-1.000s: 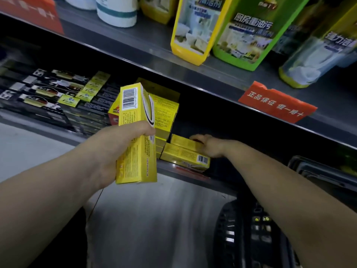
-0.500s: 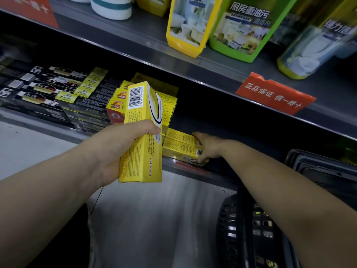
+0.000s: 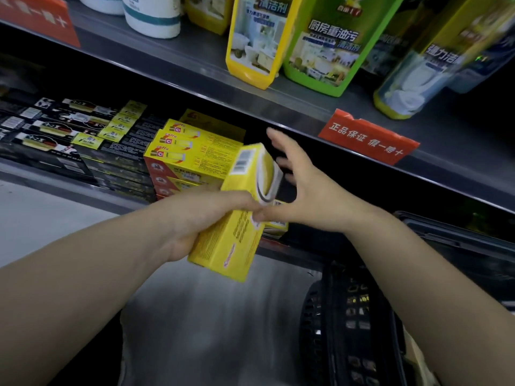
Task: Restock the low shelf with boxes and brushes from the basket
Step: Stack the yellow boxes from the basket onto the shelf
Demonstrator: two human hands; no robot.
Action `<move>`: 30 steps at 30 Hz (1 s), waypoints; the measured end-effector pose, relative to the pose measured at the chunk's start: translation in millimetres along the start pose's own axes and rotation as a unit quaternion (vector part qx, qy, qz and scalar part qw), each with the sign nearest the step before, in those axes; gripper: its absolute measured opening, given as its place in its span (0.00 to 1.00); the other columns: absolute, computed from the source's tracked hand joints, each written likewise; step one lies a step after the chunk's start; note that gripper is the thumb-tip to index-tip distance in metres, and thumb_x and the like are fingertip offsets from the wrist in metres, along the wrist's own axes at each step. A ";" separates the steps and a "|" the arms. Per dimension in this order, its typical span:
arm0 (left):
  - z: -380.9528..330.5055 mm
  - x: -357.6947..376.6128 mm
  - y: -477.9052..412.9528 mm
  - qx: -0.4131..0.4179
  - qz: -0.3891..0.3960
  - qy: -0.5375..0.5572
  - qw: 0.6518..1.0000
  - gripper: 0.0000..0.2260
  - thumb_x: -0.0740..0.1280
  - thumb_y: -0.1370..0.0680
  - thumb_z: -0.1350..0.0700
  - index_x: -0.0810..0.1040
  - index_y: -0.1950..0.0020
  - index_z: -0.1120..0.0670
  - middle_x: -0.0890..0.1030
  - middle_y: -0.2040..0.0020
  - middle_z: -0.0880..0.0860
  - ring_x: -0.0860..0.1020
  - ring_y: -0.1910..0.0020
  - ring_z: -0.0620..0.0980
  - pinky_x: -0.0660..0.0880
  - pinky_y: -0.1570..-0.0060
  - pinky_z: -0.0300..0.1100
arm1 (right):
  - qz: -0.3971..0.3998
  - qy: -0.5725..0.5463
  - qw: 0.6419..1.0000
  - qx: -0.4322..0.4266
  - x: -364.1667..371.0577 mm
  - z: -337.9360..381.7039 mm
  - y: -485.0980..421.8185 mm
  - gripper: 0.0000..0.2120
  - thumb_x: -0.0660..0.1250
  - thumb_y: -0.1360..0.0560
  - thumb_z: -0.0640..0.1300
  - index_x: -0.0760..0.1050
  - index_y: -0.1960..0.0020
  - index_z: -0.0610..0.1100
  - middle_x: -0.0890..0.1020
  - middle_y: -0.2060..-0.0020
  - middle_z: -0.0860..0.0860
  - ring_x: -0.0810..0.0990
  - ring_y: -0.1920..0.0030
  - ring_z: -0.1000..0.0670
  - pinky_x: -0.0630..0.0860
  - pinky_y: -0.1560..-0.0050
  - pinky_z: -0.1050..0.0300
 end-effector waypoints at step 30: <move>12.5 -26.4 -8.4 0.162 -0.103 -0.091 0.977 0.05 0.70 0.28 0.53 0.76 0.54 0.46 0.79 0.55 0.43 0.79 0.58 0.43 0.76 0.60 0.40 | 0.048 0.282 0.924 0.252 12.0 -173.0 -101.5 0.27 0.61 0.22 0.52 0.56 0.25 0.56 0.58 0.27 0.40 0.52 0.27 0.36 0.56 0.30 0.43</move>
Point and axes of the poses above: each hand's wrist, its own y-axis away from the middle knuckle, its own x-axis out of the palm, z = x × y, the point moved 5 cm from there along -y, towards the middle knuckle
